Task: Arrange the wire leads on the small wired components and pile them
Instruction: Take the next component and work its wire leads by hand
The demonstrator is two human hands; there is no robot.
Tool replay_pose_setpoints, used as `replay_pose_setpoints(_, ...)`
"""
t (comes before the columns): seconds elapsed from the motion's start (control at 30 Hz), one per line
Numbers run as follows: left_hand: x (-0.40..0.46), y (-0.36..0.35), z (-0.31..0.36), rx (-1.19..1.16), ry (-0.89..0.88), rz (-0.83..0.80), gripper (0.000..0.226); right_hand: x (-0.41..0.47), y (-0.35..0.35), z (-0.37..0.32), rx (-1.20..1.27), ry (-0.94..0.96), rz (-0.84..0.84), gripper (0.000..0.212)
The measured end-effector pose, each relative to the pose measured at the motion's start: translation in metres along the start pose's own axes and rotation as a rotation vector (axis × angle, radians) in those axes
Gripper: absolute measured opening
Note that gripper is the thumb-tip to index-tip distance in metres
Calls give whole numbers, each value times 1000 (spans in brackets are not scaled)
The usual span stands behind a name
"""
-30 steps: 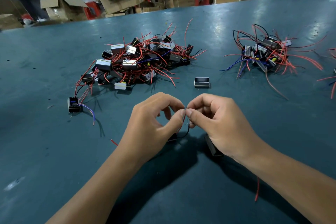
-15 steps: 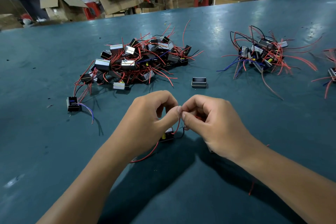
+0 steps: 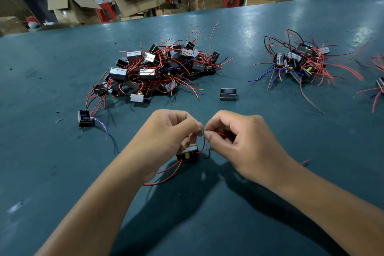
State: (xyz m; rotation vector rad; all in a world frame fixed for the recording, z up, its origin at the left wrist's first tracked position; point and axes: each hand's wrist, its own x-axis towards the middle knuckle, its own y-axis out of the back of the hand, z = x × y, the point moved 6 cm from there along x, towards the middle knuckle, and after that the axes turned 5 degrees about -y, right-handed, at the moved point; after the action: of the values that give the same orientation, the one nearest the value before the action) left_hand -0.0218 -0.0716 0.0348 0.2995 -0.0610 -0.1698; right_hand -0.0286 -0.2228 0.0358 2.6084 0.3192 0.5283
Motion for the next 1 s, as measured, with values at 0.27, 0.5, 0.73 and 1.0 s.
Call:
replay_pose_setpoints(0.27, -11, 18, 29, 494, -642, -28, 12, 3, 1, 6, 148, -28, -77, 9)
replay_pose_setpoints(0.5, -13, 13, 34, 669, -827, 30, 7, 4, -2, 8, 215, -44, -114, 6)
replay_pose_setpoints(0.73, -16, 10, 35, 795, -922, 21, 11, 3, -4, 9, 222, -37, -120, 5)
replay_pose_setpoints(1.0, -17, 4, 36, 813, -930, 11, 16, 1, -4, 7, 241, -28, -133, 5)
